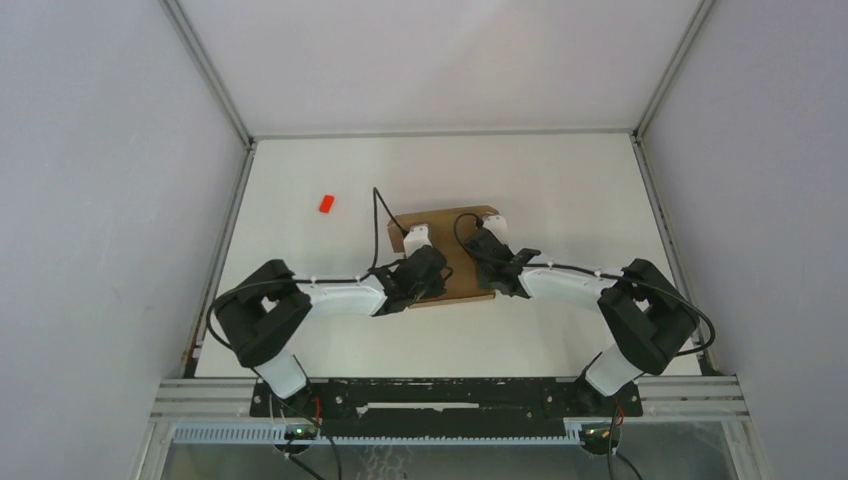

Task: Fold the paper box
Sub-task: Fold the paper box at the center of the board.

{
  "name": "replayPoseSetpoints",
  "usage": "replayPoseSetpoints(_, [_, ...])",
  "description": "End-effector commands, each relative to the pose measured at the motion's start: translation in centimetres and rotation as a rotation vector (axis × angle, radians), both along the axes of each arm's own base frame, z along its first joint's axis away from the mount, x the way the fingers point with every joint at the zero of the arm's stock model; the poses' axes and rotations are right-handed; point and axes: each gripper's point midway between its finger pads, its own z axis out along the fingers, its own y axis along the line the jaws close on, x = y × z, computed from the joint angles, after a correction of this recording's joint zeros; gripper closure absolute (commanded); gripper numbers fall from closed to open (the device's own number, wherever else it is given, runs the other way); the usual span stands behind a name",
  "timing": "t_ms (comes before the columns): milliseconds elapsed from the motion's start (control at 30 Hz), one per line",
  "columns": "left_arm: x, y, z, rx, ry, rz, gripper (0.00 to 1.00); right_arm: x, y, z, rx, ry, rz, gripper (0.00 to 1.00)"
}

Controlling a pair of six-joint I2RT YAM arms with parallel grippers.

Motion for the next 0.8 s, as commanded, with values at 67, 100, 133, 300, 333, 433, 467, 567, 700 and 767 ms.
replayPoseSetpoints(67, [1.5, -2.4, 0.0, -0.028, -0.005, -0.011, 0.78, 1.0, 0.4, 1.2, 0.048, -0.037, -0.006, 0.63])
replayPoseSetpoints(100, [1.5, -2.5, -0.3, -0.024, -0.001, -0.015, 0.78, 1.1, 0.4, 1.1, 0.045, -0.037, -0.006, 0.62])
replayPoseSetpoints(133, [1.6, -2.6, -0.5, -0.019, 0.003, -0.019, 0.78, 1.1, 0.3, 1.1, 0.043, -0.038, -0.007, 0.62])
replayPoseSetpoints(300, [1.6, -3.1, -1.0, -0.007, 0.016, -0.039, 0.78, 1.9, -0.4, 1.3, 0.025, -0.048, -0.013, 0.62])
replayPoseSetpoints(333, [1.6, -3.1, -1.1, -0.003, 0.018, -0.041, 0.78, 2.1, -0.5, 1.4, 0.024, -0.049, -0.013, 0.63])
replayPoseSetpoints(433, [1.6, -3.3, -1.1, -0.003, 0.019, -0.048, 0.78, 2.9, -0.7, 1.6, 0.026, -0.055, -0.01, 0.64])
replayPoseSetpoints(467, [1.6, -3.3, -1.2, 0.0, 0.021, -0.05, 0.79, 3.1, -0.8, 1.6, 0.025, -0.055, -0.011, 0.65])
replayPoseSetpoints(567, [1.6, -3.3, -1.3, 0.005, 0.023, -0.056, 0.79, 3.8, -0.9, 1.7, 0.022, -0.059, -0.01, 0.65])
replayPoseSetpoints(700, [1.5, -3.5, -1.7, 0.014, 0.03, -0.067, 0.79, 4.5, -0.8, 1.5, 0.021, -0.06, 0.0, 0.62])
replayPoseSetpoints(767, [1.5, -3.6, -1.7, 0.014, 0.033, -0.072, 0.79, 4.8, -0.7, 1.5, 0.015, -0.063, 0.007, 0.61])
